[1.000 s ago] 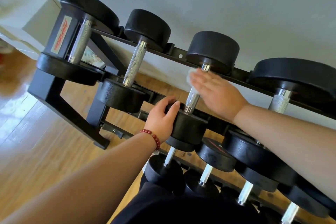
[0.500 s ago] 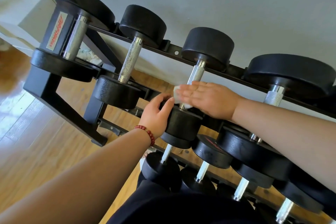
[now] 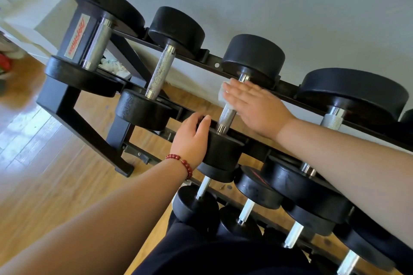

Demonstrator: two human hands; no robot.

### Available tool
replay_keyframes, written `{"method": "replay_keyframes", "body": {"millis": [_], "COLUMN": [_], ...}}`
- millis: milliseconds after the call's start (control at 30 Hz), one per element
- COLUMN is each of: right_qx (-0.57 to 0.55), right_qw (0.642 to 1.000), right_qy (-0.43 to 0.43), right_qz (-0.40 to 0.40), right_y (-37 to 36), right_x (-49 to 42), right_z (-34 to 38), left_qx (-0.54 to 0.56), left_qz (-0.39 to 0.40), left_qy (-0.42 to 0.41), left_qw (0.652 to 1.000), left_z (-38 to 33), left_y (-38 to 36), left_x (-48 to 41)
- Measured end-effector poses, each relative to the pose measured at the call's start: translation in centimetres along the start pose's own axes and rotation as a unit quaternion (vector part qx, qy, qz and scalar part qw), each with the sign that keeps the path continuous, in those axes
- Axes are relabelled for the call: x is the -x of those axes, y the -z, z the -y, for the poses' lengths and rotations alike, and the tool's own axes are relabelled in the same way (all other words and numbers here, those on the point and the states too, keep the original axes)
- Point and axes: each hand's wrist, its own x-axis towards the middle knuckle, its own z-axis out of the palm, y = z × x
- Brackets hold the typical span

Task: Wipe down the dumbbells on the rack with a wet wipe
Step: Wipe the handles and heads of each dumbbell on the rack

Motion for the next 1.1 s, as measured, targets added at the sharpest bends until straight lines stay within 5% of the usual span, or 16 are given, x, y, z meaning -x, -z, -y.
{"method": "replay_keyframes", "body": {"millis": [167, 333, 500, 633, 733, 833, 967, 1100], "right_qx": [-0.021, 0.04, -0.023, 0.025, -0.133, -0.24, -0.157, -0.187], "right_qw": [0.991, 0.999, 0.993, 0.999, 0.99, 0.959, 0.958, 0.916], "right_qy": [0.132, 0.017, 0.114, 0.002, -0.05, -0.121, -0.15, -0.336], "right_qz": [0.023, -0.025, 0.003, -0.034, -0.021, -0.088, -0.189, -0.117], "right_y": [0.0, 0.2, -0.1, 0.3, 0.1, 0.1, 0.8, 2.4], "right_x": [1.6, 0.0, 1.2, 0.0, 0.3, 0.0, -0.8, -1.3], "right_z": [0.7, 0.1, 1.0, -0.1, 1.7, 2.3, 2.8, 3.8], "left_qx": [-0.022, -0.027, -0.028, -0.028, -0.029, -0.027, -0.025, -0.02], "left_qz": [-0.02, -0.02, -0.022, -0.025, -0.025, -0.026, -0.024, -0.027], "left_qy": [0.001, 0.002, 0.007, 0.009, 0.007, 0.01, 0.013, 0.012], "left_qw": [1.0, 0.999, 0.999, 0.999, 0.999, 0.999, 0.999, 0.999], "left_z": [0.0, -0.3, -0.3, -0.2, -0.3, -0.3, -0.2, -0.1], "left_y": [-0.2, -0.1, -0.2, -0.1, 0.0, 0.0, -0.1, -0.1], "left_x": [-0.1, 0.2, 0.1, 0.1, 0.1, 0.0, 0.0, -0.1]}}
